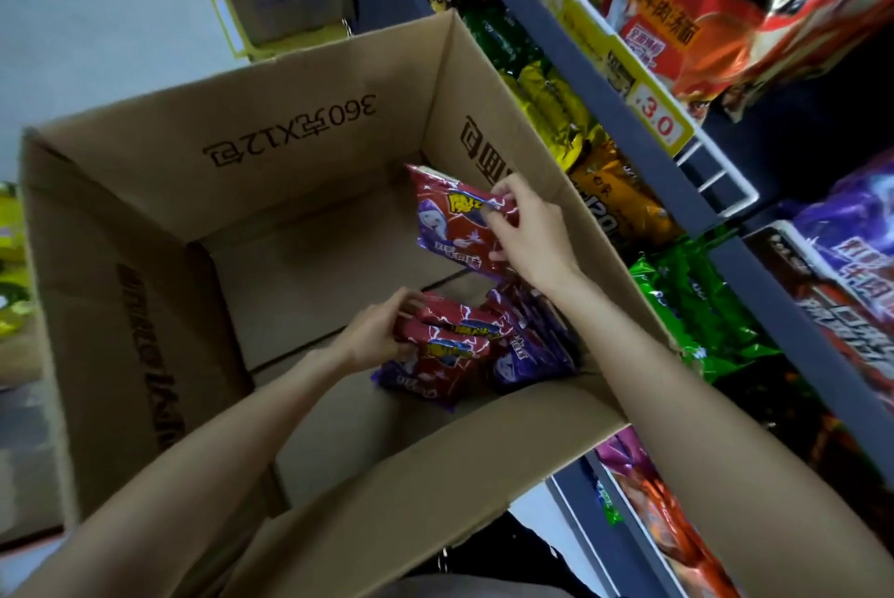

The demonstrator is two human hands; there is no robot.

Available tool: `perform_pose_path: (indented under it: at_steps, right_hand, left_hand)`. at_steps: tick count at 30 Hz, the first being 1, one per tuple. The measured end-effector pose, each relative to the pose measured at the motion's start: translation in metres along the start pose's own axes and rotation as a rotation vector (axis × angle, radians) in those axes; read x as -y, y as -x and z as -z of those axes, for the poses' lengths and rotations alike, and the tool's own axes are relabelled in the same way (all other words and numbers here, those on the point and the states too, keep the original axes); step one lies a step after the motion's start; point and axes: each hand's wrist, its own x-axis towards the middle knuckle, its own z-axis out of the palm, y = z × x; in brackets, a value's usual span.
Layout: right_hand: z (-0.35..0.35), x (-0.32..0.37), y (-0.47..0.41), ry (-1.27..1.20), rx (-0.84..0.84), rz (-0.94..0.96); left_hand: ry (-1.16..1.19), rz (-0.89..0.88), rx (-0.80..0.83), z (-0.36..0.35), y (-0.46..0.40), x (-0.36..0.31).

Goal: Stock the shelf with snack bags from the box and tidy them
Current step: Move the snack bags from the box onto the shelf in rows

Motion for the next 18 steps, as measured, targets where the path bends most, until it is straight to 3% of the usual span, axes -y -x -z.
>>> perform_pose_path:
  at_steps: [3, 8, 11, 13, 18]
  right_hand:
    - [0.014, 0.009, 0.019, -0.110, -0.086, 0.019]
    - [0.037, 0.013, 0.039, -0.315, -0.180, -0.062]
    - [0.050, 0.020, 0.055, -0.201, -0.189, -0.018]
    - [0.058, 0.025, 0.066, -0.181, -0.251, 0.002]
    - [0.090, 0.042, 0.096, -0.472, -0.485, 0.024]
  left_hand:
    - [0.124, -0.005, -0.084, 0.001, 0.004, -0.005]
    - [0.157, -0.046, -0.032, 0.014, 0.006, -0.014]
    - [0.194, -0.051, -0.033, 0.027, 0.014, -0.016]
    - [0.356, -0.021, -0.025, 0.041, 0.024, -0.024]
    - [0.475, -0.160, -0.278, 0.088, 0.059, -0.085]
